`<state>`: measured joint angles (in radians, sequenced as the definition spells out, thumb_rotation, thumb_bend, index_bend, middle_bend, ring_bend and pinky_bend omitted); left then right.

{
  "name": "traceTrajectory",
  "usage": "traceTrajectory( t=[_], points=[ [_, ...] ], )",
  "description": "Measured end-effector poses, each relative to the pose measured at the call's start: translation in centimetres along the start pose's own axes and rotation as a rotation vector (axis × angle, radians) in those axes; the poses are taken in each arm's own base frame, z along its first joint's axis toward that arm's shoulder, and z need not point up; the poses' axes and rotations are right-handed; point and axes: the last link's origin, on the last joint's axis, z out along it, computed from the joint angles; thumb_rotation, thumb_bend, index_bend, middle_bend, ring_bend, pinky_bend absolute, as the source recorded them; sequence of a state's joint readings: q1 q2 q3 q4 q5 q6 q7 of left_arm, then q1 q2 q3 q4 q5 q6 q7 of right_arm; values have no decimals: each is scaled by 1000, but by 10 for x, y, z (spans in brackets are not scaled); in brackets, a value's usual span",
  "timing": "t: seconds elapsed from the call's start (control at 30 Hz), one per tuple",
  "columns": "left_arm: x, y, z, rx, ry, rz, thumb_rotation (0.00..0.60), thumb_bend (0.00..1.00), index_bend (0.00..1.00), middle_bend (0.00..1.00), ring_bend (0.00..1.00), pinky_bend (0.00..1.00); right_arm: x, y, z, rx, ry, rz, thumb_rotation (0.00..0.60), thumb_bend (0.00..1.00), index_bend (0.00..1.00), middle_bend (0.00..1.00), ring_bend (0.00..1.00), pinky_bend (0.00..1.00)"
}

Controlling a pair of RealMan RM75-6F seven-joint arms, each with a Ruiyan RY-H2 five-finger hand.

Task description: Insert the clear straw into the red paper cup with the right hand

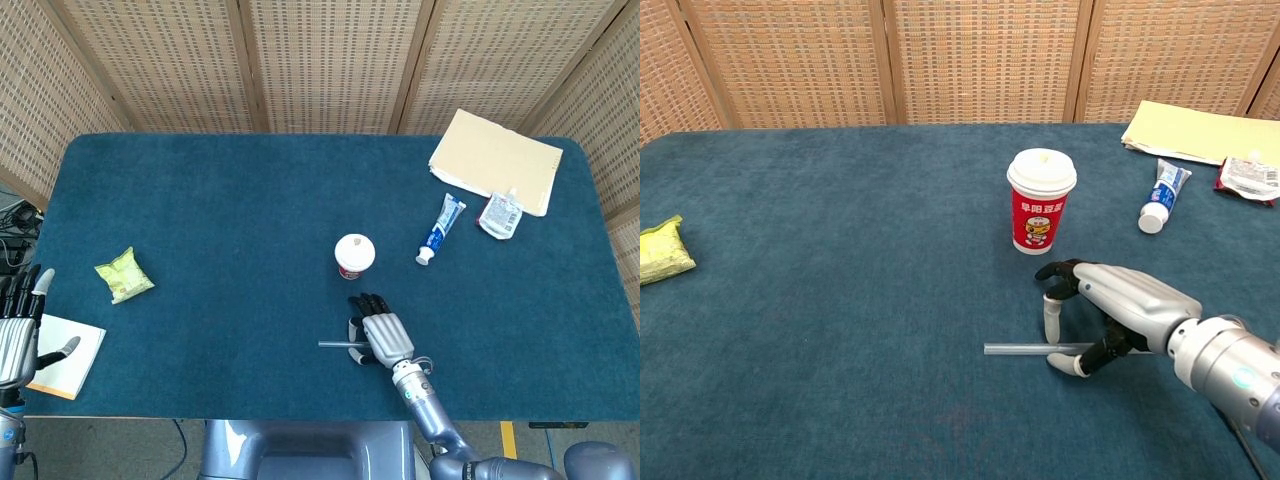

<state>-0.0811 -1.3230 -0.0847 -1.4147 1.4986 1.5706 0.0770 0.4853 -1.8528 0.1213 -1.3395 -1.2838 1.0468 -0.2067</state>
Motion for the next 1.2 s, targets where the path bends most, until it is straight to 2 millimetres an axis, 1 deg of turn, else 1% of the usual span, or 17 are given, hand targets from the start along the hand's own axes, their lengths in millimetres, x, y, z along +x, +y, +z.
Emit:
traceTrajectory(
  t=[0.17,0.33,0.53,0.63,0.73,0.83,1.03,1.13,1.2],
  points=[
    [0,0,0,-2,-1,-1,600,0,0,0,0,0,0,0,0,-2,-5,-2,600,577,602,200,0,0],
    [0,1,0,-4,0,-3,600,0,0,0,0,0,3,0,-2,-2,-1,-3,600,592,600,198,0,0],
    [1,1,0,-5,1,-4,600,0,0,0,0,0,14,-2,-6,12,30,-1,600,591,596,195,0,0],
    [2,0,0,-3,4,-9,600,0,0,0,0,0,28,-3,-10,28,67,6,600,591,595,195,0,0],
    [2,-1,0,1,4,-13,600,0,0,0,0,0,46,-4,-14,44,111,23,600,590,591,191,0,0],
    [2,-2,0,7,-1,-19,600,0,0,0,0,0,69,0,-15,54,164,69,600,590,582,180,0,0],
    [1,-2,3,9,-7,-24,600,0,0,0,0,0,120,-1,-11,95,320,279,600,589,581,180,0,0],
    [-1,0,4,7,-5,-18,600,0,0,0,0,0,143,-5,-8,131,389,428,600,589,592,189,0,0],
    [-3,2,6,3,-4,-10,600,0,0,0,0,0,158,-8,-5,159,418,568,600,589,598,195,0,0]
  ],
)
